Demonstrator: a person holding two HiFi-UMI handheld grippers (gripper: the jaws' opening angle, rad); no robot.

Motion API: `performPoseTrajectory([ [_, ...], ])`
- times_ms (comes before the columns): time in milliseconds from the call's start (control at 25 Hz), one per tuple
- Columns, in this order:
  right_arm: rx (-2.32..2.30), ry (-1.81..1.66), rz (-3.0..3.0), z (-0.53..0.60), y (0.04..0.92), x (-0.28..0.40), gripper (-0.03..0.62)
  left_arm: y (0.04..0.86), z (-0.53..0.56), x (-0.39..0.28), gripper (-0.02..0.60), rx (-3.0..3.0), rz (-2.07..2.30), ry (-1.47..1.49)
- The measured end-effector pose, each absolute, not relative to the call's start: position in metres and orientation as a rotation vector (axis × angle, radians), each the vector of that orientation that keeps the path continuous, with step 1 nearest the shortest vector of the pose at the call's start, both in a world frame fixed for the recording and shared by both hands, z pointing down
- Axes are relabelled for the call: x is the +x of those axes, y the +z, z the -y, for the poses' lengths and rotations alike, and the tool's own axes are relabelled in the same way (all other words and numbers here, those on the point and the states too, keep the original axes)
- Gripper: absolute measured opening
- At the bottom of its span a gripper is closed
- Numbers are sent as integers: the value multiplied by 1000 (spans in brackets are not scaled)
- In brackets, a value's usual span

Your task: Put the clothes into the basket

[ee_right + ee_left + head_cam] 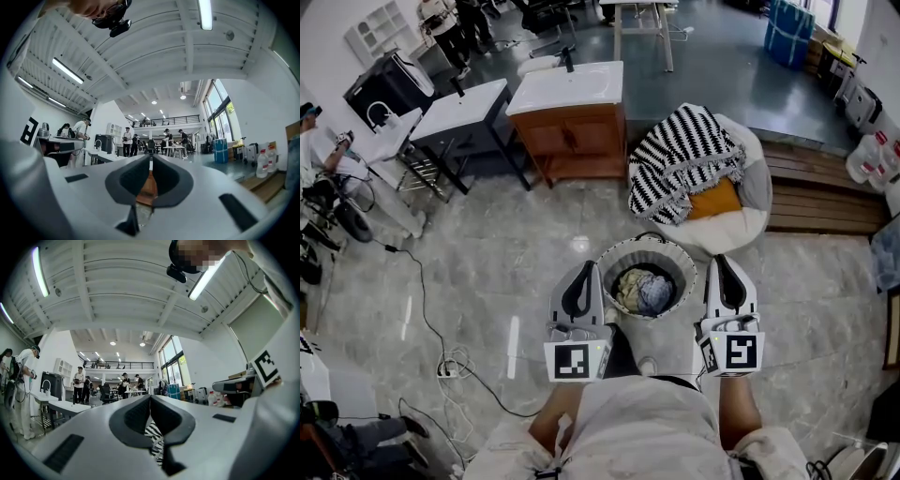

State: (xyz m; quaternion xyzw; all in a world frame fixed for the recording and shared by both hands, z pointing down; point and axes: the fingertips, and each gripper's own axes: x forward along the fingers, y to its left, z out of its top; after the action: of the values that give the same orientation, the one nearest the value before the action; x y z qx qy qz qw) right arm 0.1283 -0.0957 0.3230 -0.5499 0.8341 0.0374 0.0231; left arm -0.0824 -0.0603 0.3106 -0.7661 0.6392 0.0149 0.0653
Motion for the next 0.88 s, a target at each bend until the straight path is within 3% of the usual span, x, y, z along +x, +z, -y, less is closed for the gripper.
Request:
performPoseTrajectory([
  [880, -1730, 95, -2583, 107, 336, 129, -12, 323, 58, -89, 5, -2286, -1989, 23],
])
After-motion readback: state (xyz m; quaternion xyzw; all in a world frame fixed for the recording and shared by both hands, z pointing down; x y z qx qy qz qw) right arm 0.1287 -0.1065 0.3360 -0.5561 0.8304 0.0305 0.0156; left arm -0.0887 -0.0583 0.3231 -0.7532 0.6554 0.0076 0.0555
